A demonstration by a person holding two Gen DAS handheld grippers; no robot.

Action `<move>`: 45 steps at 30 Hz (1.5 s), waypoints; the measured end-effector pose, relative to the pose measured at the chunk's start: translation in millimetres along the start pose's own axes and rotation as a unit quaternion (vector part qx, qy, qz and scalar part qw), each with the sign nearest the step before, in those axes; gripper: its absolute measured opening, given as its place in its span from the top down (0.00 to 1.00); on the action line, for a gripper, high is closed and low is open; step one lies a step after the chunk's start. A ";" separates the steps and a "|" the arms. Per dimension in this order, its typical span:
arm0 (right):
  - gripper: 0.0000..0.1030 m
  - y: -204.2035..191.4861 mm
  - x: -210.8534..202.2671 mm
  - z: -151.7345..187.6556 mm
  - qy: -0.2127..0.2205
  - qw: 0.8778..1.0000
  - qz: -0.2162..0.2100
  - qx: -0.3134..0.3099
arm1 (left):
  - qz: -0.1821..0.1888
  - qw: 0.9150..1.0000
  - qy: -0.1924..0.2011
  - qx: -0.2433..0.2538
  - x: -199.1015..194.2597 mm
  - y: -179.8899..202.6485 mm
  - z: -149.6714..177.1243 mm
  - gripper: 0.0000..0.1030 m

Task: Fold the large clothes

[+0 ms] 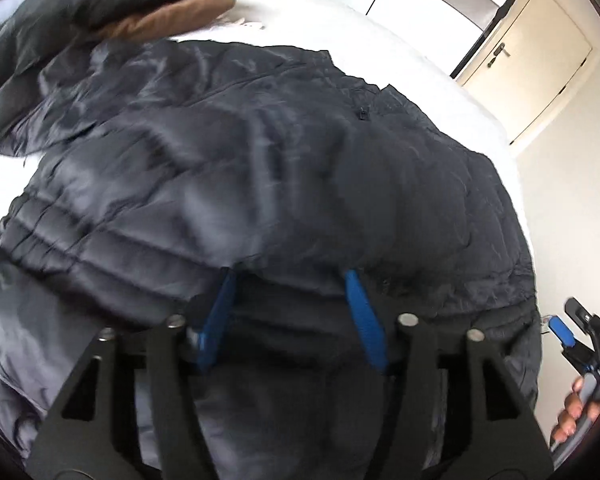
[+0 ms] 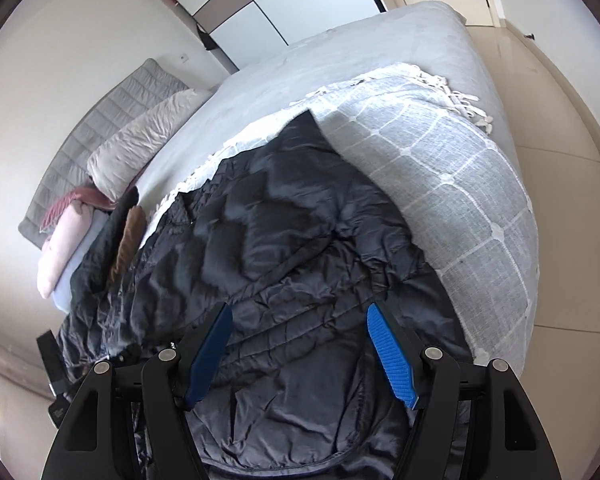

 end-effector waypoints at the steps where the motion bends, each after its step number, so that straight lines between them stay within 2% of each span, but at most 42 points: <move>1: 0.31 -1.0 1.1 0.3 -0.001 1.000 0.001 0.000 | 0.012 1.000 0.000 -0.001 -4.4 -4.0 1.2 0.38; 5: 0.31 -0.5 5.1 -1.3 -0.004 1.000 0.002 0.005 | 0.046 0.998 0.012 -0.035 -20.3 -21.9 -12.0 0.28; 8: 0.31 3.1 6.0 -6.6 0.000 1.000 0.002 0.015 | 0.074 0.995 0.027 -0.066 -28.6 -36.8 -28.1 0.28; 11: 0.31 7.6 3.9 -14.0 0.010 1.000 0.003 0.026 | 0.076 0.993 0.033 -0.086 -27.0 -47.6 -42.9 0.28; 16: 0.31 15.2 3.7 -36.9 0.038 0.999 0.015 0.026 | 0.075 0.993 0.017 -0.084 -6.4 -42.7 -55.6 0.28; 19: 0.31 22.5 13.8 -50.4 0.046 0.998 0.017 0.033 | 0.068 0.996 0.006 -0.053 8.2 -25.6 -62.9 0.29; 21: 0.31 24.7 24.8 -56.4 0.046 0.998 0.015 0.032 | 0.055 0.998 0.008 -0.028 16.3 -13.3 -70.2 0.39; 22: 0.31 26.1 32.8 -59.6 0.044 0.998 0.020 0.030 | 0.048 0.999 0.007 -0.015 21.0 -7.4 -74.3 0.53; 23: 0.31 27.4 40.1 -62.0 0.043 0.998 0.027 0.027 | 0.045 0.999 0.003 -0.006 25.9 -1.8 -78.1 0.72; 25: 0.31 29.6 55.8 -63.2 0.039 0.998 0.045 0.018 | 0.042 0.999 -0.004 0.012 34.8 11.0 -87.3 0.91; 27: 0.31 28.7 68.0 -61.8 0.037 0.997 0.068 0.004 | 0.030 0.998 0.021 0.042 30.4 27.5 -105.3 0.93; 30: 0.31 13.1 71.4 -65.1 0.054 0.994 0.083 -0.035 | 0.040 0.995 0.064 0.063 21.3 48.9 -136.2 0.93; 32: 0.31 0.4 68.3 -68.2 0.078 0.991 0.089 -0.063 | 0.035 0.994 0.075 0.067 25.7 53.2 -152.2 0.93; 34: 0.31 -9.3 67.4 -70.9 0.097 0.985 0.108 -0.091 | 0.010 0.994 0.076 0.074 41.7 51.1 -164.6 0.92; 37: 0.32 -6.4 82.0 -71.1 0.082 0.975 0.166 -0.121 | -0.040 0.996 0.039 0.071 78.5 35.5 -162.1 0.85; 38: 0.32 1.9 87.1 -70.5 0.071 0.973 0.189 -0.116 | -0.059 0.995 0.027 0.071 89.2 27.5 -157.6 0.73; 39: 0.32 17.7 95.6 -69.2 0.053 0.970 0.218 -0.099 | -0.069 0.995 0.025 0.073 95.4 21.8 -154.5 0.67; 40: 0.32 32.3 104.6 -66.5 0.033 0.971 0.223 -0.075 | -0.067 0.994 0.028 0.078 99.2 17.8 -150.8 0.61; 42: 0.31 42.9 109.4 -65.4 0.028 0.977 0.206 -0.051 | -0.060 0.994 0.036 0.083 98.1 12.9 -146.9 0.54; 44: 0.31 40.1 106.8 -65.6 0.032 0.974 0.217 -0.061 | -0.070 0.994 0.038 0.074 90.7 7.4 -146.2 0.39; 45: 0.30 37.8 106.0 -64.8 0.033 0.972 0.225 -0.068 | -0.084 0.994 0.039 0.066 84.0 2.5 -146.4 0.35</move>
Point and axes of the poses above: each gripper's, at about its wrist camera, not at the fingertips, and x roughly the way its jaws point, y to its right, z to its underside, the point moved 10 cm from there along x, roughly the way its jaws point, and after that the axes turned 6 degrees about -y, right-handed, at the moved point
